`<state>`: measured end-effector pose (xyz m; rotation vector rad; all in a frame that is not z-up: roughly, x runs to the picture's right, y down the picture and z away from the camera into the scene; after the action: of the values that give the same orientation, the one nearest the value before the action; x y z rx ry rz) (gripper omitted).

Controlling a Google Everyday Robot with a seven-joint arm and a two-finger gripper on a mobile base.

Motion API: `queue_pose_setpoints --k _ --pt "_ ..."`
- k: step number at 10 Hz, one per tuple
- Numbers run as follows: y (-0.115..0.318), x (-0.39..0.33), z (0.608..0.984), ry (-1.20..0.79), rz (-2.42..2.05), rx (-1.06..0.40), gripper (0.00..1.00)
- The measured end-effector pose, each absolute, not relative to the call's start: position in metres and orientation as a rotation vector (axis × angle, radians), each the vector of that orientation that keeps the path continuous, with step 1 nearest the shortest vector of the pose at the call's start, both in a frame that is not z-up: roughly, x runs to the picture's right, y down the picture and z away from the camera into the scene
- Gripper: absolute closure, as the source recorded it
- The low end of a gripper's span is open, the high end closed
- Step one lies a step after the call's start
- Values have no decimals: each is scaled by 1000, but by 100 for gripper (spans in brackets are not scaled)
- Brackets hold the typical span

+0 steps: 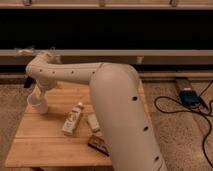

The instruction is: Place the ceramic cup in the ceramic bowl

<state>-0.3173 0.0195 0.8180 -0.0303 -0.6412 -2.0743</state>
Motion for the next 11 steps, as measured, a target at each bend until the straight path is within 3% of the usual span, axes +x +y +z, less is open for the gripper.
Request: queue_pose_setpoints --k 11 --pt "16 -334 834 -632 -2090 -56 20"
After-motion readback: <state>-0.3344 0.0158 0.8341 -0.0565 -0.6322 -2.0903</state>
